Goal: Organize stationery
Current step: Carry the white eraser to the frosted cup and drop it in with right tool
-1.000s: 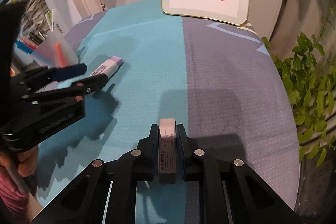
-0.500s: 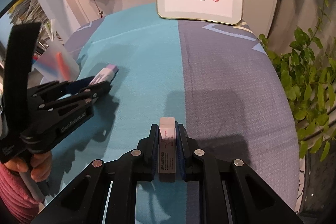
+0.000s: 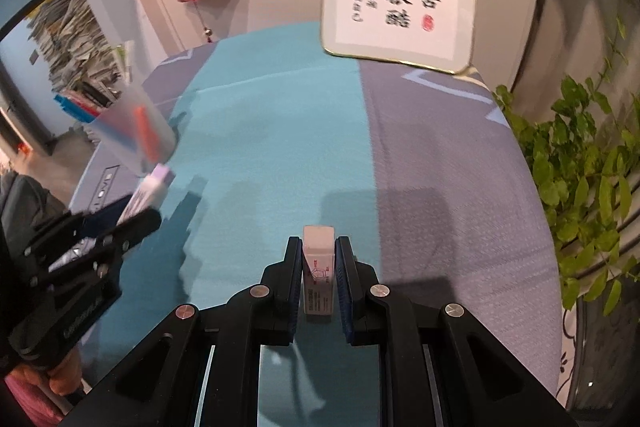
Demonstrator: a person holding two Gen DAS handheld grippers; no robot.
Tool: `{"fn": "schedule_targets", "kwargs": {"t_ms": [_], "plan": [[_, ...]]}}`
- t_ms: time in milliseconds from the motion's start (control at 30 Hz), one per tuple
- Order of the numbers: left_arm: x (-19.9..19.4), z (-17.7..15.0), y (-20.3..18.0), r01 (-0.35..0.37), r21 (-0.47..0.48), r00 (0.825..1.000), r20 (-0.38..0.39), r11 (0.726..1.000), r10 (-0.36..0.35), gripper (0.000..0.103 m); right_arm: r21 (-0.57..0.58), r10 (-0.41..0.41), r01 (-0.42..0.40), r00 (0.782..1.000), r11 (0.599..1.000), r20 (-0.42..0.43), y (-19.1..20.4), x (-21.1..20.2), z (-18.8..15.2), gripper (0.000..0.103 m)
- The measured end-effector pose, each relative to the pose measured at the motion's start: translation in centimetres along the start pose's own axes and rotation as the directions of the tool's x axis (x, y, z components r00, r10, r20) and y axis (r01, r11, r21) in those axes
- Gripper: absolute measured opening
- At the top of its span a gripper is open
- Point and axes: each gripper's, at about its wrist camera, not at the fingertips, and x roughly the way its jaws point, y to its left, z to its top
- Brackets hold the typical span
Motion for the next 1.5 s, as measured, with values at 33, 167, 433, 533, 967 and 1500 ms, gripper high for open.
{"fn": "schedule_targets", "kwargs": {"t_ms": [33, 167, 433, 533, 967, 1500], "plan": [[-0.3, -0.3, 0.5, -0.008, -0.009, 1.000, 0.003, 1.000, 0.008, 0.023, -0.009, 0.004, -0.004, 1.000, 1.000, 0.004, 0.5, -0.1, 0.2, 0.017], [-1.9, -1.3, 3.0, -0.034, -0.072, 0.999, 0.021, 0.997, 0.035, 0.023, -0.040, 0.028, -0.027, 0.999, 0.999, 0.020, 2.6, -0.6, 1.4, 0.017], [-4.1, -2.4, 5.6, -0.053, -0.132, 0.995, 0.075, 0.990, 0.064, 0.023, -0.107, 0.167, -0.156, 0.981, 0.982, 0.103, 9.1, -2.0, 6.1, 0.017], [-4.2, -2.7, 6.2, -0.052, -0.147, 0.995, 0.077, 0.988, 0.063, 0.023, -0.111, 0.212, -0.198, 0.968, 0.974, 0.131, 11.2, -1.8, 8.5, 0.017], [-4.6, -3.5, 8.0, -0.066, -0.175, 0.993, 0.085, 0.982, 0.082, 0.023, -0.090, 0.204, -0.195, 0.973, 0.977, 0.109, 16.5, 3.0, 13.3, 0.017], [-4.1, -3.4, 8.3, -0.038, -0.175, 0.995, 0.079, 0.984, 0.053, 0.023, -0.116, 0.183, -0.182, 0.983, 0.977, 0.003, 16.9, 4.7, 12.0, 0.017]]}}
